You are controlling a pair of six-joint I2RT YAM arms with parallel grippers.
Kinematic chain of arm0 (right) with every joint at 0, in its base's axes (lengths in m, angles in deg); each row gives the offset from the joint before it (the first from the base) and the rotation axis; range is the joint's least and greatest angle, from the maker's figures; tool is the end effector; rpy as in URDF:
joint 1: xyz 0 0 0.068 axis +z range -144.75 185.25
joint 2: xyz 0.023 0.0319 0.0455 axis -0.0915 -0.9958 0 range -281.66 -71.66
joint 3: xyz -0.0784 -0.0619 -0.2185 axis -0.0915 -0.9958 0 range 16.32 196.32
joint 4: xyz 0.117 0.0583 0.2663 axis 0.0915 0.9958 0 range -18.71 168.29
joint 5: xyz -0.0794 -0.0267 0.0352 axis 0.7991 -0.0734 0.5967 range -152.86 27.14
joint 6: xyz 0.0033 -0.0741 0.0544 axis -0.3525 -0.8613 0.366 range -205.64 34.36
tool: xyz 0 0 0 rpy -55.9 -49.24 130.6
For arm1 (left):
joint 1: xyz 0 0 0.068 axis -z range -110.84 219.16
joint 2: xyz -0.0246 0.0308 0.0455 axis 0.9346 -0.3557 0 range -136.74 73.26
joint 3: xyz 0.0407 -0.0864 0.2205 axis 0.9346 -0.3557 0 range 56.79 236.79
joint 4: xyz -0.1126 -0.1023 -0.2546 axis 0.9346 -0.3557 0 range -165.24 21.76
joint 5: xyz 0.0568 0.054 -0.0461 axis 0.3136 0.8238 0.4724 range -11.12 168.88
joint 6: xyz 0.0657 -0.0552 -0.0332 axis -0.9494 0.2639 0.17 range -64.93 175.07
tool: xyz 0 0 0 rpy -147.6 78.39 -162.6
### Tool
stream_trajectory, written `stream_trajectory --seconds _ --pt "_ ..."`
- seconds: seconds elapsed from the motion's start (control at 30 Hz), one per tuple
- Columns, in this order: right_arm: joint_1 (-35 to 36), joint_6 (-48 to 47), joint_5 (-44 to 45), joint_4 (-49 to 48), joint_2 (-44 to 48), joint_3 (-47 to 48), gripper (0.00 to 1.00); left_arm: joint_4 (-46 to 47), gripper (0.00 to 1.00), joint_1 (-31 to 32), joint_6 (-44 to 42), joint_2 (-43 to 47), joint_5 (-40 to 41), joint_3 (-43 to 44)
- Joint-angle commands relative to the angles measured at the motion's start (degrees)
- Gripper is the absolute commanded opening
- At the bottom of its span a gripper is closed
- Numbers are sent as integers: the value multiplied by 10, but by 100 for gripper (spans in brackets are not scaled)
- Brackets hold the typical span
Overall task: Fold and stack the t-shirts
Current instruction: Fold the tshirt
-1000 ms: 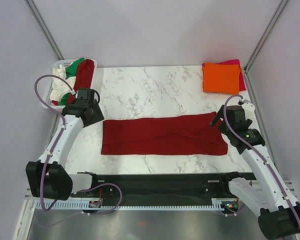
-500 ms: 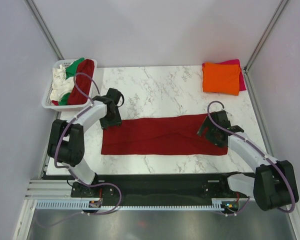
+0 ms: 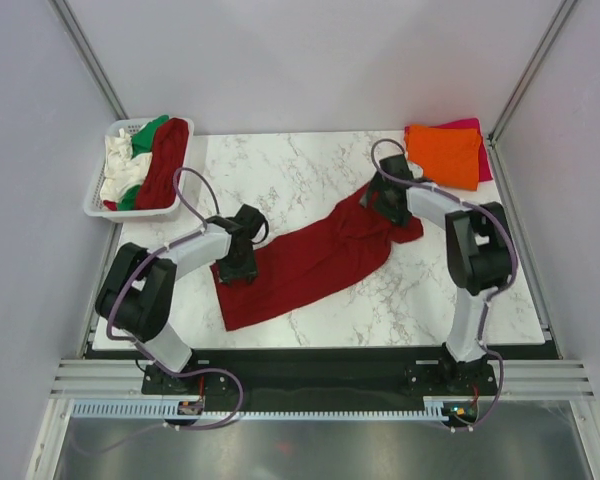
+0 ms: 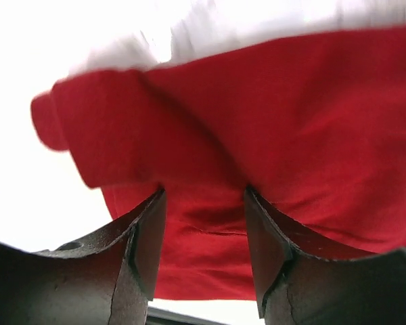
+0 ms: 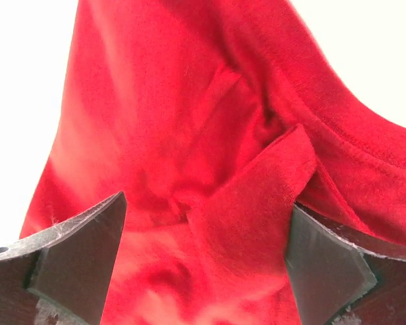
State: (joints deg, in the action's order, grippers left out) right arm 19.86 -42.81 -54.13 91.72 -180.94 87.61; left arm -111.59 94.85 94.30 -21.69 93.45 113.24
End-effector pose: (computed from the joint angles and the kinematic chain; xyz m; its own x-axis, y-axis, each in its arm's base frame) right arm 0.4258 0.0980 0.0718 -0.7217 0.5063 -0.4721 0.4340 0.8622 0.2611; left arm 0.2974 -0.1198 0.0618 -0.9360 -0.2288 -0.2674 -0.2639 0.9590 0.1032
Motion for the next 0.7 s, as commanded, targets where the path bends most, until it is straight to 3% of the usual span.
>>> stream_trajectory --seconds 0.0,0.03,0.1,0.23,0.27,0.4,0.67 --pt "23 9 -19 14 -139 156 97 1 57 42 60 29 -27 -52" --pt "26 5 -30 20 -172 256 97 2 57 66 69 37 -33 -60" --pt "36 -10 -64 34 -278 368 97 3 57 94 95 56 -45 -78" --pt "53 -40 -187 26 -465 741 98 20 57 195 162 64 -108 -82" --pt "57 -39 -211 12 -510 777 98 30 58 212 178 58 -124 -70" --pt "57 -40 -232 -177 -471 674 98 33 61 285 198 35 -160 -1" --pt "57 -161 -174 -164 -320 584 98 -38 79 298 176 133 -112 65"
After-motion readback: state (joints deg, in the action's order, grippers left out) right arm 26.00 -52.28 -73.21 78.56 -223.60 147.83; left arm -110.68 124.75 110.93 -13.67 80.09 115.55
